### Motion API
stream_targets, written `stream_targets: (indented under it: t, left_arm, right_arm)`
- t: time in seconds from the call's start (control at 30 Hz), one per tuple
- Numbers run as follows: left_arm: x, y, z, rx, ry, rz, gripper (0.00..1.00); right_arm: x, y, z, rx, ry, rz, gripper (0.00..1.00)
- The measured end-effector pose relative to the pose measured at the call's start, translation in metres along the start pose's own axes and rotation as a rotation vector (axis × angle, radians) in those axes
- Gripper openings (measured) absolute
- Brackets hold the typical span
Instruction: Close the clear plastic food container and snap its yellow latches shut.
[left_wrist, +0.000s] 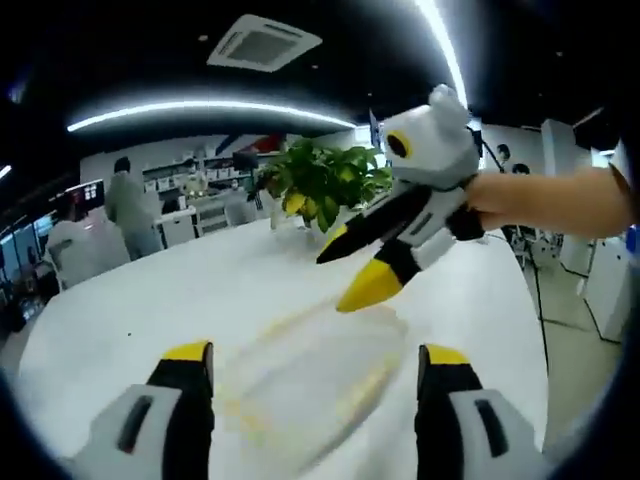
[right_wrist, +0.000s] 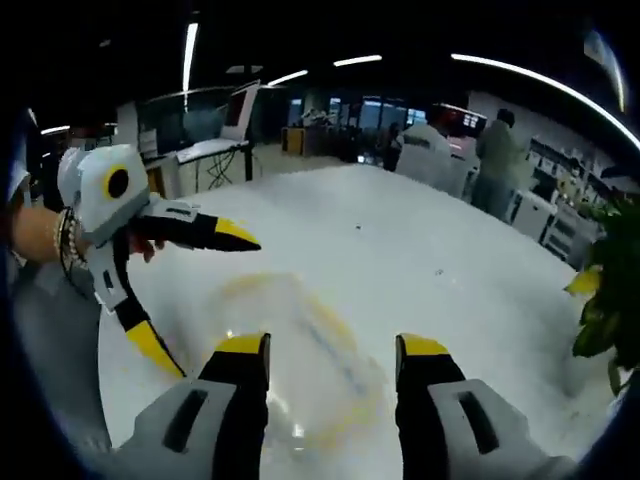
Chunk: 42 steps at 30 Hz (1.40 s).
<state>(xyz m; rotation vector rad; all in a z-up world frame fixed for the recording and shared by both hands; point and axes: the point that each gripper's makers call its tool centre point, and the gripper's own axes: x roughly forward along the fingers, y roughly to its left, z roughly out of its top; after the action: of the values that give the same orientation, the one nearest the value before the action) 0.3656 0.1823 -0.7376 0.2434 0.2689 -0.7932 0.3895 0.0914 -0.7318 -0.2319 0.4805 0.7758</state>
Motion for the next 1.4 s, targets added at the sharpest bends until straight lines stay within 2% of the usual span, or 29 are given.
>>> stream_targets:
  t: [0.07,0.17,0.33,0.37,0.47,0.57,0.63,0.67,0.73,0.8,1.03,1.13,1.4]
  left_arm:
    - [-0.003,0.009,-0.017,-0.071,0.049,0.032,0.85]
    - [-0.003,0.006,-0.033,-0.136,0.072,0.010,0.85]
    - [0.000,0.005,-0.054,-0.099,0.131,0.031,0.85]
    - [0.001,0.002,-0.060,-0.097,0.156,0.018,0.85]
    - [0.006,0.000,-0.069,-0.122,0.173,0.002,0.85]
    - [0.010,-0.001,-0.077,-0.129,0.200,0.007,0.80]
    - [0.010,-0.001,-0.086,-0.063,0.247,0.003,0.78]
    - [0.010,-0.003,-0.091,-0.025,0.274,-0.008,0.76]
    - [0.011,-0.005,-0.091,-0.011,0.266,-0.017,0.68]
    - [0.012,-0.005,-0.092,-0.006,0.267,-0.027,0.60]
    - [0.018,-0.003,-0.092,0.022,0.274,-0.027,0.52]
    - [0.017,0.003,-0.092,0.002,0.267,-0.011,0.47]
    - [0.016,0.009,-0.087,-0.047,0.239,0.001,0.42]
  right_arm:
    - [-0.008,-0.004,-0.009,0.039,-0.035,-0.030,0.51]
    - [-0.016,0.004,-0.019,0.071,-0.098,-0.010,0.51]
    - [-0.019,0.014,-0.045,0.144,-0.093,0.008,0.64]
    - [-0.018,0.016,-0.050,0.162,-0.081,0.011,0.66]
    - [-0.011,0.019,-0.063,0.151,-0.046,0.009,0.62]
    - [0.000,0.025,-0.084,0.114,0.047,0.007,0.62]
    - [0.005,0.028,-0.093,0.116,0.095,0.017,0.56]
    - [0.008,0.030,-0.093,0.102,0.084,0.024,0.52]
    - [0.010,0.030,-0.092,0.092,0.083,0.024,0.44]
    - [0.011,0.030,-0.090,0.097,0.075,0.027,0.42]
    - [0.014,0.025,-0.092,0.095,0.086,0.010,0.36]
    - [0.015,0.025,-0.093,0.095,0.088,0.010,0.36]
    - [0.017,0.025,-0.092,0.114,0.093,0.014,0.35]
